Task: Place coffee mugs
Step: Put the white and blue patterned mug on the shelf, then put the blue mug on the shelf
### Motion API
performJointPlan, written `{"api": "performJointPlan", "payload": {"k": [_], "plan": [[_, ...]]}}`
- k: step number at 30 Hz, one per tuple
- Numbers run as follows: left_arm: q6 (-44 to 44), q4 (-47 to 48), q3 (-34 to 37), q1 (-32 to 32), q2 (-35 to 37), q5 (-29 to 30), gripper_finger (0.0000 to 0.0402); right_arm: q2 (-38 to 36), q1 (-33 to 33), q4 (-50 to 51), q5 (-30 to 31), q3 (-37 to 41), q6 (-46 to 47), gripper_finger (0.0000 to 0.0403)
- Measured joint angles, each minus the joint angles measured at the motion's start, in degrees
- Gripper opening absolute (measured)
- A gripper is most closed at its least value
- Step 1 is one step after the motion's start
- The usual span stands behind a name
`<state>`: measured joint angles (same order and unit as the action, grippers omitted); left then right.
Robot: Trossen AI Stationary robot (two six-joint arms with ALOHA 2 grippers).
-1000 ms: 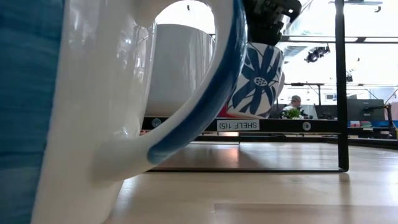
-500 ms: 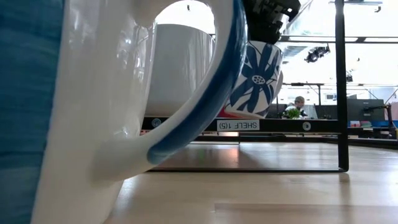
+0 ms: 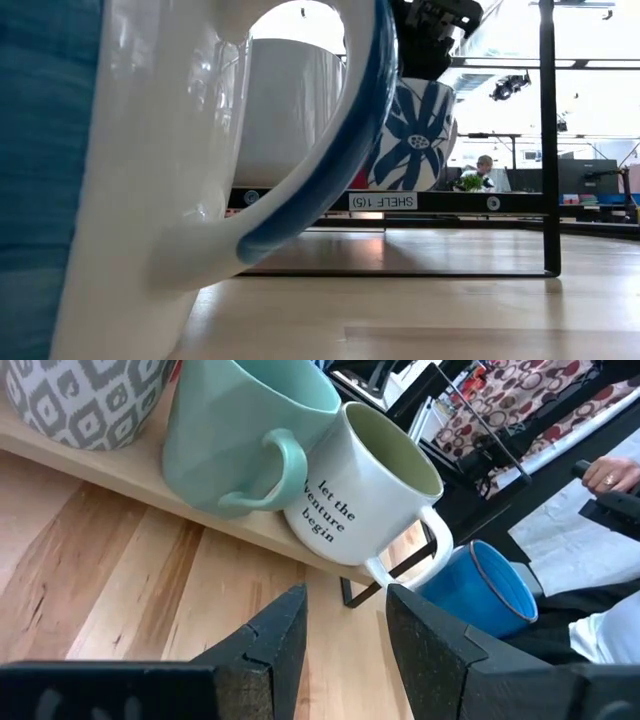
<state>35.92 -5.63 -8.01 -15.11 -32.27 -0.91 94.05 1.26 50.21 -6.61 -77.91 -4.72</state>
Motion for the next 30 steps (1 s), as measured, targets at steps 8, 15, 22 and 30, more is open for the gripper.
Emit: {"api": "performJointPlan", "payload": {"k": [8,15,22,30], "plan": [[0.0,0.0,0.0,0.0,0.0,-0.3,0.0129,-0.1,0.0,0.0,0.4,0.0,0.3,0.0067],[0.0,0.0,0.0,0.0,0.0,-0.3,0.0129,-0.1,-0.2,0.5,0.4,0.0,0.2,0.0071],[0.0,0.1,0.0,0.0,0.0,-0.3,0.0129,-3.0,-0.2,0.3,0.4,0.0,0.2,0.0071],[-0.1,0.2,0.0,0.0,0.0,-0.3,0.0129,-9.1,-3.9,-3.3,0.3,0.0,1.8,0.0071]]}}
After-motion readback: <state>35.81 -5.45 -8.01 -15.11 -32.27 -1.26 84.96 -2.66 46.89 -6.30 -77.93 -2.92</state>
